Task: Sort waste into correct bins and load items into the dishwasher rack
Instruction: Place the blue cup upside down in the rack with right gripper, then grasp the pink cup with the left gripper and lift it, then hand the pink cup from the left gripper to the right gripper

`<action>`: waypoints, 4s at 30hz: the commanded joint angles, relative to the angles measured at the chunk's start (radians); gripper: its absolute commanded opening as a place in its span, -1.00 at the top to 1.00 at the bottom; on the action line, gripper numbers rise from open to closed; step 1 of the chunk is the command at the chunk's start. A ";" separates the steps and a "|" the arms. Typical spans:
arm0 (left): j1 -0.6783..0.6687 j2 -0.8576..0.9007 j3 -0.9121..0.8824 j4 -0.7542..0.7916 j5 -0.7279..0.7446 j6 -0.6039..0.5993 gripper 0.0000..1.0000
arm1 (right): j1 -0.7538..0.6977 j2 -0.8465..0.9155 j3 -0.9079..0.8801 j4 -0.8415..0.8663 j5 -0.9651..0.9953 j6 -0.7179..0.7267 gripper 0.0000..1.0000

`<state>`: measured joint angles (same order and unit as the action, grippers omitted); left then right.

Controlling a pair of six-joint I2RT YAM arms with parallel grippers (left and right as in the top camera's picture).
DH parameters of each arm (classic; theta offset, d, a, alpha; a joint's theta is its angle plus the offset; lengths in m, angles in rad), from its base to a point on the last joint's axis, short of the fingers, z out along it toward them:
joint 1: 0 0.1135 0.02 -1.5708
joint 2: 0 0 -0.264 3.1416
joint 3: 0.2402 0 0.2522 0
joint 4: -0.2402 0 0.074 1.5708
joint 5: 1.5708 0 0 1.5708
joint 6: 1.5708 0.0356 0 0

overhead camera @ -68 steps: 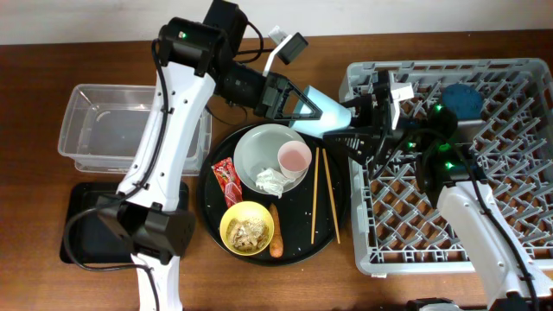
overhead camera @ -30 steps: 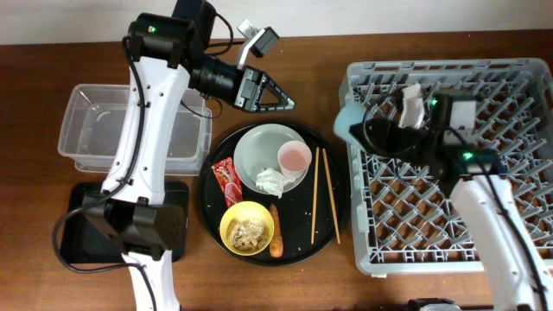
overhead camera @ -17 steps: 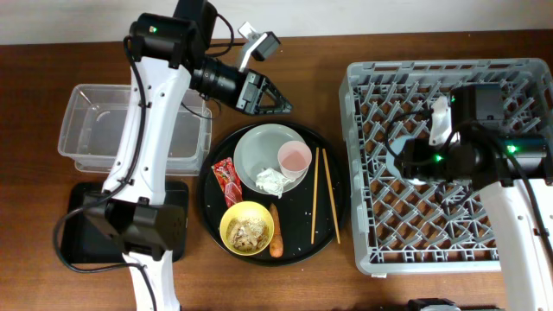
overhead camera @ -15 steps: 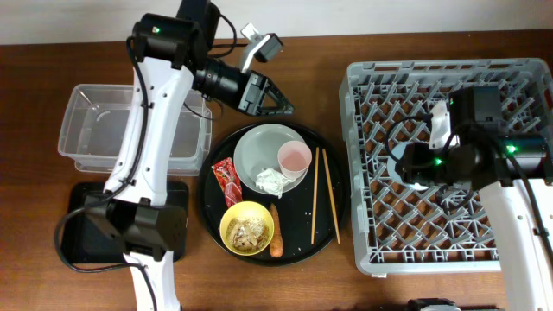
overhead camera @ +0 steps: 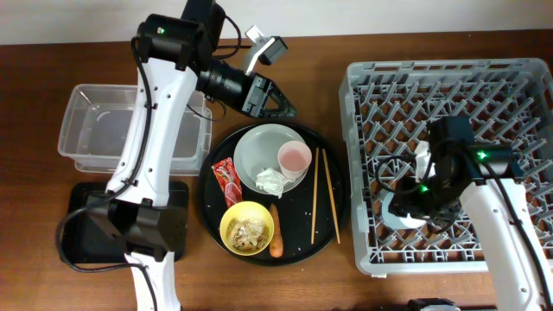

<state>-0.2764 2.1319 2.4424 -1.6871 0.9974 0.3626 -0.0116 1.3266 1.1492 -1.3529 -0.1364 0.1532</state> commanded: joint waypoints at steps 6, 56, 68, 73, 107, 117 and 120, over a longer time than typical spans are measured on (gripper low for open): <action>0.001 -0.014 0.006 -0.001 0.000 -0.002 0.24 | -0.002 -0.002 -0.073 0.074 -0.010 -0.007 -0.10; -0.191 -0.010 -0.628 0.536 -0.680 -0.508 0.05 | -0.002 -0.002 0.246 -0.115 -0.009 -0.045 -0.96; -0.208 -0.010 -0.690 0.639 -0.691 -0.508 0.99 | -0.002 -0.002 0.246 -0.122 0.022 -0.045 -0.97; -0.176 -0.019 -0.621 0.601 -0.670 -0.507 0.99 | -0.002 -0.002 0.246 -0.086 0.021 -0.045 -0.97; -0.103 -0.077 -0.327 0.055 0.394 0.056 1.00 | -0.002 0.004 0.304 0.200 -1.032 -0.639 -0.98; -0.103 -0.077 -0.327 0.062 0.395 0.055 1.00 | 0.034 0.006 0.302 0.202 -1.034 -0.639 -0.58; -0.103 -0.077 -0.327 0.062 0.395 0.055 1.00 | 0.034 0.006 0.300 0.201 -1.034 -0.639 -0.55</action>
<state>-0.3798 2.0716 2.1059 -1.6299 1.3647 0.4007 0.0147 1.3296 1.4353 -1.1503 -1.1454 -0.4786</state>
